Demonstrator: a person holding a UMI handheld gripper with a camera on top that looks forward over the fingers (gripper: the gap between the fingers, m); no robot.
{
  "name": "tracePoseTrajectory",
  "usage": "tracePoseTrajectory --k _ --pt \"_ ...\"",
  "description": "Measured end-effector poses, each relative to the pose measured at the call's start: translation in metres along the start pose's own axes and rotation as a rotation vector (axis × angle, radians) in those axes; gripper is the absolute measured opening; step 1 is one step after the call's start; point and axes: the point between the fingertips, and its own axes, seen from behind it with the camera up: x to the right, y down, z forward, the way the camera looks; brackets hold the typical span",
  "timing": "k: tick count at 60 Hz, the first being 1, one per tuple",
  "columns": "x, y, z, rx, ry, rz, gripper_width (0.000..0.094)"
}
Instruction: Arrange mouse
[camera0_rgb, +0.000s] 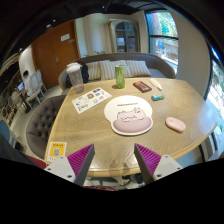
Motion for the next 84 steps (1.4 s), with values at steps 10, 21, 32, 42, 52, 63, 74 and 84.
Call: tracePoseTrajectory --k 10,21,32,42,52,63,74,84 --pt "0.027 0.01 0.0 0.027 0.054 0.03 0.0821" --pt "0.067 0.019 0.005 0.033 0.076 0.079 0.0819" --pt "0.147 0.024 0.006 0.027 0.114 0.057 0.0823" --pt "0.23 0.012 0.031 0.047 0.159 0.02 0.0827" --pt "0.283 0.0 0.071 0.051 0.157 -0.118 0.0814" --pt "0.295 -0.011 0.099 0.076 0.058 -0.113 0.0814" --pt "0.303 -0.038 0.125 0.116 0.038 -0.08 0.0817" --pt "0.307 -0.06 0.146 0.144 0.053 -0.061 0.0791"
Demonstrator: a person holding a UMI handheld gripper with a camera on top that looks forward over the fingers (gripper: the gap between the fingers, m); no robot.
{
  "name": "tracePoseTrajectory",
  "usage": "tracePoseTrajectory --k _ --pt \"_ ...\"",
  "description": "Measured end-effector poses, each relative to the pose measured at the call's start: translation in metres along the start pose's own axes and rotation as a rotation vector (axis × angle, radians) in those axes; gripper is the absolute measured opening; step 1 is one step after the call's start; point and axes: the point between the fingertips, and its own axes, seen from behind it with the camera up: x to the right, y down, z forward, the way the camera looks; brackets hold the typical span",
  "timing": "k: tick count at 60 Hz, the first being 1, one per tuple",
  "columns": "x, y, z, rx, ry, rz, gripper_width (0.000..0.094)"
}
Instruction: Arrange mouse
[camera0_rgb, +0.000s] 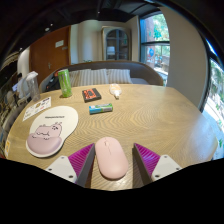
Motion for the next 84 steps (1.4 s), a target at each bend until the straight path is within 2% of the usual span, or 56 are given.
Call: tracePoseTrajectory --k 3,6,7,15,25,27,32,36,42,47,49,58,59,60,68,71,73,74,77,84 --pt "0.0 -0.004 0.005 0.005 0.007 0.006 0.0696" --pt "-0.001 -0.005 0.008 0.003 0.013 0.015 0.0522" --pt "0.0 -0.005 0.008 0.003 0.02 0.02 0.051" --pt "-0.001 -0.002 0.008 -0.025 0.077 0.011 0.0475" --pt "-0.01 -0.007 0.007 -0.088 0.106 0.106 0.0374" --pt "-0.02 -0.019 0.004 -0.07 0.097 0.123 0.0346" --pt "-0.055 -0.072 -0.003 0.031 0.105 0.111 0.0345" --pt "-0.106 -0.112 0.0 0.094 0.057 0.09 0.0343" --pt "-0.176 -0.129 0.025 0.134 0.022 0.062 0.0343" --pt "-0.225 -0.121 0.05 0.105 -0.041 0.026 0.0343" --pt "-0.238 -0.113 0.061 0.107 -0.046 0.005 0.0348" --pt "-0.241 -0.076 0.09 0.009 -0.011 0.014 0.0385" --pt "-0.241 -0.072 0.091 0.005 -0.008 0.009 0.0399" --pt "-0.241 -0.079 0.092 0.036 -0.005 0.003 0.04" --pt "-0.243 -0.071 0.09 -0.047 -0.018 -0.036 0.052" --pt "-0.239 -0.066 0.082 -0.105 -0.007 -0.027 0.0688" --pt "-0.239 -0.07 0.073 -0.111 -0.011 -0.022 0.0827" --pt "-0.238 -0.073 0.068 -0.102 -0.01 -0.021 0.0864" --pt "-0.24 -0.082 0.05 -0.084 -0.026 -0.026 0.0842" --pt "-0.239 -0.077 -0.001 -0.113 -0.03 -0.025 0.0853"
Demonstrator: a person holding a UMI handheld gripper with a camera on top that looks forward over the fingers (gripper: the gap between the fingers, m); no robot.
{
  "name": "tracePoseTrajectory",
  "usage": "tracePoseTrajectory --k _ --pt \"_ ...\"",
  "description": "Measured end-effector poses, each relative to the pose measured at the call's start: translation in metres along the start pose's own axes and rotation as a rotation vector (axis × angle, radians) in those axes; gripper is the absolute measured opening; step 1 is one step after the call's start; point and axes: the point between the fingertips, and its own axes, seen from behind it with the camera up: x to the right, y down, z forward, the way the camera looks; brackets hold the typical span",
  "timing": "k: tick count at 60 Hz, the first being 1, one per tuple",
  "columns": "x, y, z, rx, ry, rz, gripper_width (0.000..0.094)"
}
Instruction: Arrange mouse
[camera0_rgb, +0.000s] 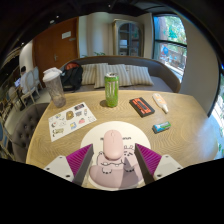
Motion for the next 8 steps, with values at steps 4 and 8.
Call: tracePoseTrajectory --k 4,8 --pt "0.003 0.012 -0.03 -0.013 -0.001 0.0 0.0852" --pt "0.012 0.031 -0.058 -0.042 0.015 0.023 0.0852"
